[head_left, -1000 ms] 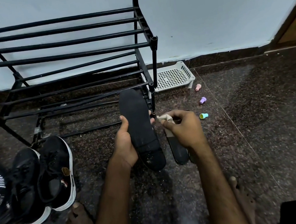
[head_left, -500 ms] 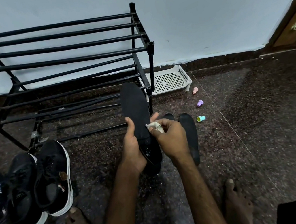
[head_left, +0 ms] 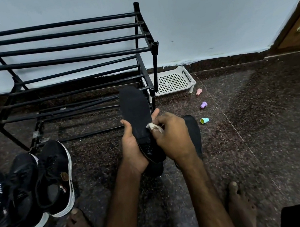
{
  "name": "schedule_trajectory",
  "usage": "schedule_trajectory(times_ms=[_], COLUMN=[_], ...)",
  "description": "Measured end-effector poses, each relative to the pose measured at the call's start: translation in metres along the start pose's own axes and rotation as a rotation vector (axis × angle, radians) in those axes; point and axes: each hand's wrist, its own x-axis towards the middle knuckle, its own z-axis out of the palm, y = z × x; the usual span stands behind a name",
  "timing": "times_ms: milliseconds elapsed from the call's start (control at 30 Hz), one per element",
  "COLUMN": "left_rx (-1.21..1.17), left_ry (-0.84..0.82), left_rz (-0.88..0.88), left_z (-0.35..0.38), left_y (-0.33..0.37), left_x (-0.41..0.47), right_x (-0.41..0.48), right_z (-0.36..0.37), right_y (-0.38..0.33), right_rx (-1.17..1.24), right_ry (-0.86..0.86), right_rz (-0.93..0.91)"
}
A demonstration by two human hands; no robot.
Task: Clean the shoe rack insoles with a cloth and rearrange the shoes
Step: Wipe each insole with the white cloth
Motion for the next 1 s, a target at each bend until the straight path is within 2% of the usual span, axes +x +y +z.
schedule_trajectory(times_ms=[33, 167, 333, 367, 467, 500, 533, 600, 667, 700, 767, 833, 967, 1000], left_rx=[0.01, -0.02, -0.01, 0.005, -0.04, -0.053, -0.053, -0.04, -0.022, -0.027, -0.055, -0.083, -0.079, -0.071], left_ry=[0.0, -0.012, -0.058, -0.077, -0.123, -0.112, -0.111, -0.156, -0.19, -0.202, -0.205, -0.177, -0.107, -0.118], left_rz=[-0.005, -0.005, 0.01, -0.001, -0.012, 0.004, 0.025, 0.036, 0.022, 0.01, -0.011, 0.006, 0.01, -0.003], left_z=[0.0, -0.001, 0.002, 0.004, 0.004, 0.003, 0.001, 0.001, 0.005, 0.006, 0.004, -0.001, -0.002, -0.001], left_y=[0.001, 0.005, 0.001, 0.0, 0.001, 0.001, 0.001, -0.001, -0.002, -0.002, -0.001, -0.001, -0.007, -0.007], left_x=[0.0, 0.001, -0.001, -0.003, -0.005, -0.005, -0.004, -0.003, -0.004, -0.004, -0.003, -0.001, 0.005, 0.005], right_x=[0.0, 0.0, 0.002, 0.002, 0.003, 0.004, 0.005, 0.005, 0.005, 0.005, 0.006, 0.007, 0.008, 0.009], right_z=[0.001, -0.006, -0.007, -0.007, -0.011, -0.013, -0.014, -0.014, -0.011, -0.009, -0.008, -0.011, -0.008, -0.007], right_y=[-0.004, -0.004, -0.005, -0.008, -0.013, -0.011, -0.009, -0.007, -0.015, -0.018, -0.02, -0.017, -0.015, -0.019], right_rx=[0.036, 0.181, 0.011, 0.044, 0.17, 0.148, 0.096, 0.002, -0.006, 0.032, 0.103, 0.095, -0.03, -0.019], right_ry=[-0.011, -0.258, 0.015, -0.015, -0.292, -0.335, -0.304, -0.111, 0.005, -0.025, -0.195, -0.31, -0.052, -0.041], right_rz=[-0.011, 0.002, 0.017, 0.001, -0.008, -0.012, -0.013, -0.015, -0.054, -0.081, -0.106, -0.075, -0.066, -0.089])
